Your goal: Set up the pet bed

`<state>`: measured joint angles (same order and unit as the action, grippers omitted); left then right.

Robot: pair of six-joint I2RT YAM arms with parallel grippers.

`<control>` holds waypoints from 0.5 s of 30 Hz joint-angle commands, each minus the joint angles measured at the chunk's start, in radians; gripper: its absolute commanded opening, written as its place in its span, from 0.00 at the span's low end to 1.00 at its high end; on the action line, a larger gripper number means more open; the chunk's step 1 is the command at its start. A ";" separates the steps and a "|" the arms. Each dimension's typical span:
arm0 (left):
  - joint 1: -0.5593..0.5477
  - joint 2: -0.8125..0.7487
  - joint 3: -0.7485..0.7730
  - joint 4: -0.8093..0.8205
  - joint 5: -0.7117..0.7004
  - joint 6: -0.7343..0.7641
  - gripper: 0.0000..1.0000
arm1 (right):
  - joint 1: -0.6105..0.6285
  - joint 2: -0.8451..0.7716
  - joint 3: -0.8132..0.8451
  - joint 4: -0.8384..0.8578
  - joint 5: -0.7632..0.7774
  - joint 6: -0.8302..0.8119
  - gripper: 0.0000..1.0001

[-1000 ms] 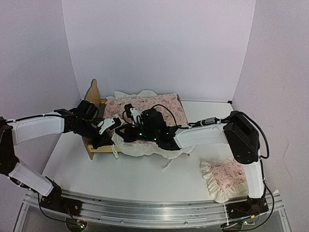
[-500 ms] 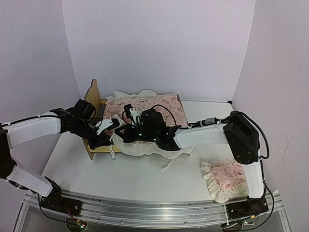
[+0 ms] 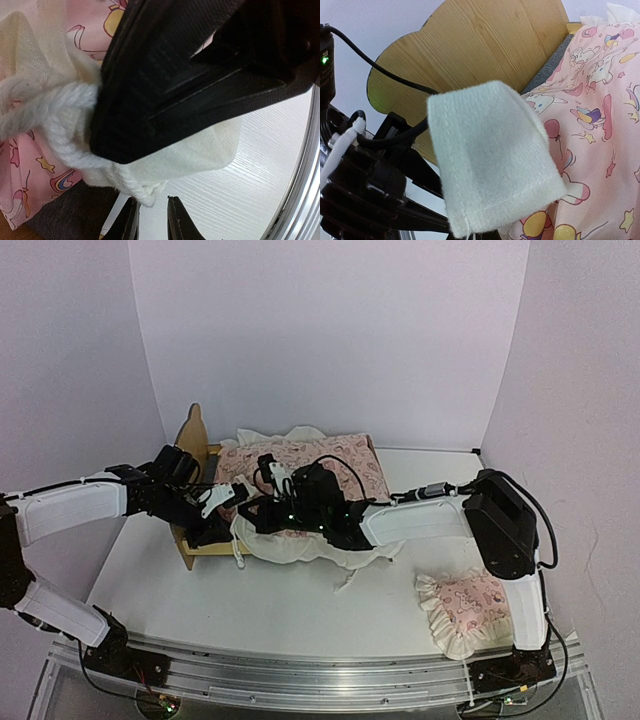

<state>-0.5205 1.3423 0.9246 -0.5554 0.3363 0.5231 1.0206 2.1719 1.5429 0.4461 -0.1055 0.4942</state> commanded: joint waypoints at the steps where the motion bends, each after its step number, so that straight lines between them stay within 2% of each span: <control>1: 0.002 0.010 -0.019 0.051 0.019 -0.017 0.19 | -0.004 -0.035 0.041 0.017 -0.001 -0.006 0.00; 15: 0.002 0.027 -0.024 0.101 0.009 -0.044 0.02 | -0.005 -0.038 0.037 0.017 0.000 -0.009 0.00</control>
<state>-0.5205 1.3647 0.8986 -0.5027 0.3390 0.4965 1.0203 2.1723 1.5433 0.4458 -0.1055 0.4942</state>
